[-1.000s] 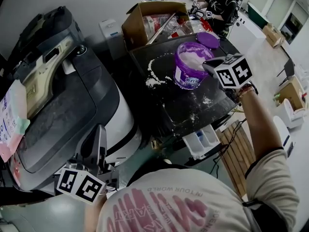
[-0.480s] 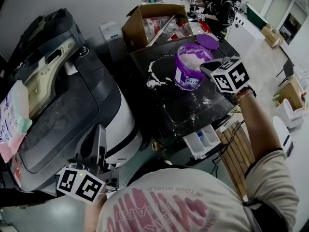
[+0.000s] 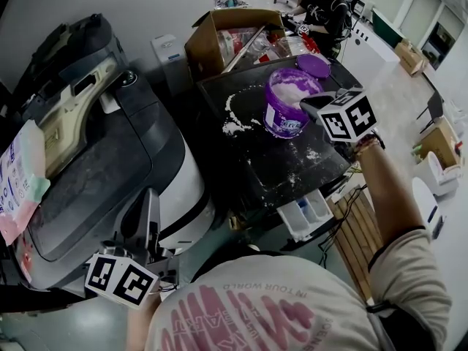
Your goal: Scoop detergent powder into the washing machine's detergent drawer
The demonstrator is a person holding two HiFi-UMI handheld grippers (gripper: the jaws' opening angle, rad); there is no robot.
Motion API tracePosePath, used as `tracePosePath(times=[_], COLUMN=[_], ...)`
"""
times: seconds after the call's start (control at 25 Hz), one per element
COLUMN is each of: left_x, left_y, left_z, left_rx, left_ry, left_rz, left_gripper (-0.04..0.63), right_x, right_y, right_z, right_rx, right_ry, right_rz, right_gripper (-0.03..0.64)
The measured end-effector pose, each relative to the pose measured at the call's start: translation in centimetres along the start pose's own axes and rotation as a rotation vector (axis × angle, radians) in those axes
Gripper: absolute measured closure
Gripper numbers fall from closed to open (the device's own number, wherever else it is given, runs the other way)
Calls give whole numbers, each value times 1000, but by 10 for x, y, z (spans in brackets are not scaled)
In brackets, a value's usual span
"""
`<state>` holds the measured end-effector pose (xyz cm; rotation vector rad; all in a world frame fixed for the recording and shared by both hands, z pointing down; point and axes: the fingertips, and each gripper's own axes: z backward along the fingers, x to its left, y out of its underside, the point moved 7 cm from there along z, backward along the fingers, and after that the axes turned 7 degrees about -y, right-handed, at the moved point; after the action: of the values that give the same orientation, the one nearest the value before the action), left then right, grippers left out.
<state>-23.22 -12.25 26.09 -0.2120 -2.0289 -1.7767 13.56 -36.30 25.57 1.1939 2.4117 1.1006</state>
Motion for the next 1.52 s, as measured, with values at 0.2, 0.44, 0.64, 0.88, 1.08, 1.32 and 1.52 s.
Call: tracePosePath(times=[0.2, 0.44, 0.64, 0.88, 1.08, 1.32, 1.52], left_x=[2, 5, 7, 6, 4, 1, 1], left_y=[-1, -1, -2, -4, -5, -2, -3], left_z=[2, 4, 1, -5, -11, -17, -19], left_rx=[-3, -3, -4, -9, -17, -6, -12], left_ry=[-4, -12, -2, 8, 24, 43, 55], left_rz=[3, 8, 5, 10, 16, 23, 23], left_gripper=[594, 594, 594, 594, 594, 594, 594], right_x=[-6, -15, -16, -13, -13, -13, -11], right_y=[0, -2, -2, -5, -3, 8, 18], right_z=[3, 5, 6, 9, 10, 10, 13], right_rx=[-43, -140, -189, -242, -295, -414, -516], right_ry=[-38, -136, -166, -164, -150, -154, -154], right_rz=[-125, -357, -433, -457, -537, -774, -948], right_gripper=[611, 611, 609, 610, 612, 614, 614])
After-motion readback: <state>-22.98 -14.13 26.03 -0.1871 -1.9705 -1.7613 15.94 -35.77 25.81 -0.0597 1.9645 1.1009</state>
